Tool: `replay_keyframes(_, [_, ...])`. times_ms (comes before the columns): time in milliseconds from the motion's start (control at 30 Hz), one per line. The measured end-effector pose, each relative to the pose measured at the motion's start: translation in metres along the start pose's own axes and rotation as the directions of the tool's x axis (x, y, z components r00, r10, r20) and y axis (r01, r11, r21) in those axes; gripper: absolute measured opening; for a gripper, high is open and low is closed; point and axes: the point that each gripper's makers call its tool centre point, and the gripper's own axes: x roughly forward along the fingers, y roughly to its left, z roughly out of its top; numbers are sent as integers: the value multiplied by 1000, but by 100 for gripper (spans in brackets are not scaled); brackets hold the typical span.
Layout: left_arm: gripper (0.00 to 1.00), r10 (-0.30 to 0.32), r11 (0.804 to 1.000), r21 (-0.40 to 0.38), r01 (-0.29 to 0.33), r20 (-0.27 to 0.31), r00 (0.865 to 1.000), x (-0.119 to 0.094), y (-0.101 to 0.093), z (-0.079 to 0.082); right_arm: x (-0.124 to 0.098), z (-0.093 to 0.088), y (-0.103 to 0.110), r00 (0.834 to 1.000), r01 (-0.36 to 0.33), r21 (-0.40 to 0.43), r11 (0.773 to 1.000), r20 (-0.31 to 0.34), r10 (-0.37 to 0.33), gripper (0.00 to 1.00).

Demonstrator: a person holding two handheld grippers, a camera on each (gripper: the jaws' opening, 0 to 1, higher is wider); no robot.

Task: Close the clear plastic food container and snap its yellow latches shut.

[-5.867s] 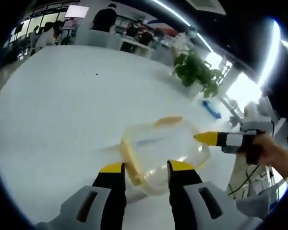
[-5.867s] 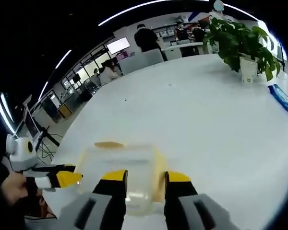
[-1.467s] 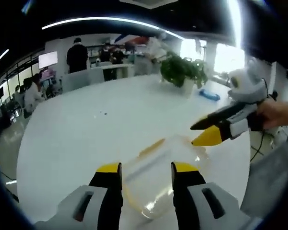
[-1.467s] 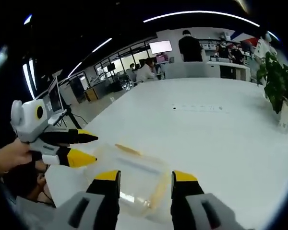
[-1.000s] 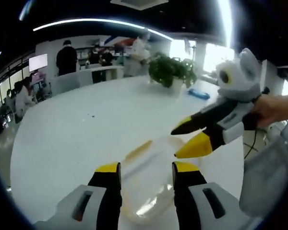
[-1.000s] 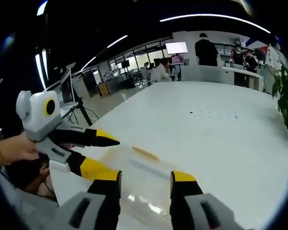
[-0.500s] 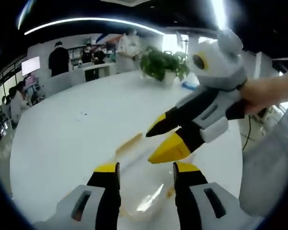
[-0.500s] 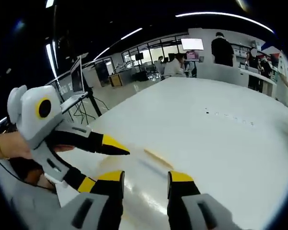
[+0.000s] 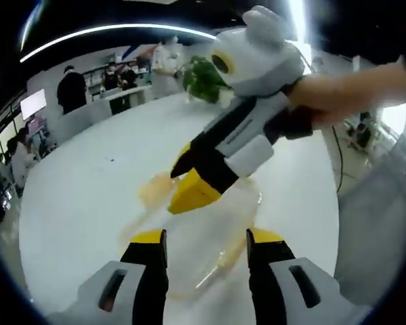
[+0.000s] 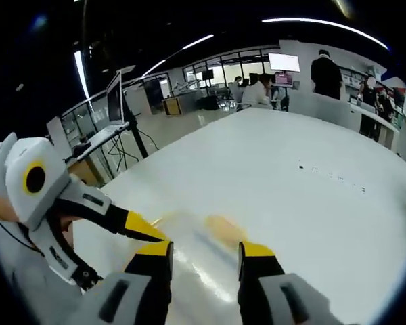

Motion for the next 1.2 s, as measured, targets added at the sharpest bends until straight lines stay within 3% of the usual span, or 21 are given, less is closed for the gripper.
replay_keyframes(100, [46,-8,999,31,9,-5,1000,0,-4,0,2,-4,1,998,-50,2,999,-37,50,46])
replay_keyframes(200, [47,-12,998,68,13,-13,1000,-1,-5,-1,6,-1,-1,996,-80,-36,996,-46,78,46])
replay_keyframes(300, [47,-20,997,72,21,-15,1000,1,-7,-2,9,2,2,987,-154,32,988,-30,155,47])
replay_keyframes(367, [47,-20,997,73,21,-18,1000,2,-9,-5,12,3,-3,983,-175,7,984,-47,175,47])
replay_keyframes(567, [47,59,982,181,-49,-50,997,5,0,-13,17,-10,-4,963,-230,-87,969,-162,214,45])
replay_keyframes(733, [46,60,981,187,-53,-33,998,8,1,-14,23,-19,-8,948,-262,-102,960,-214,237,45])
replay_keyframes(1000, [46,38,977,211,-31,-29,999,10,0,-13,23,-19,-6,927,-313,-100,944,-247,281,44])
replay_keyframes(1200, [44,12,975,220,-3,-36,999,11,-1,-12,23,-20,-4,902,-354,-138,925,-312,298,41])
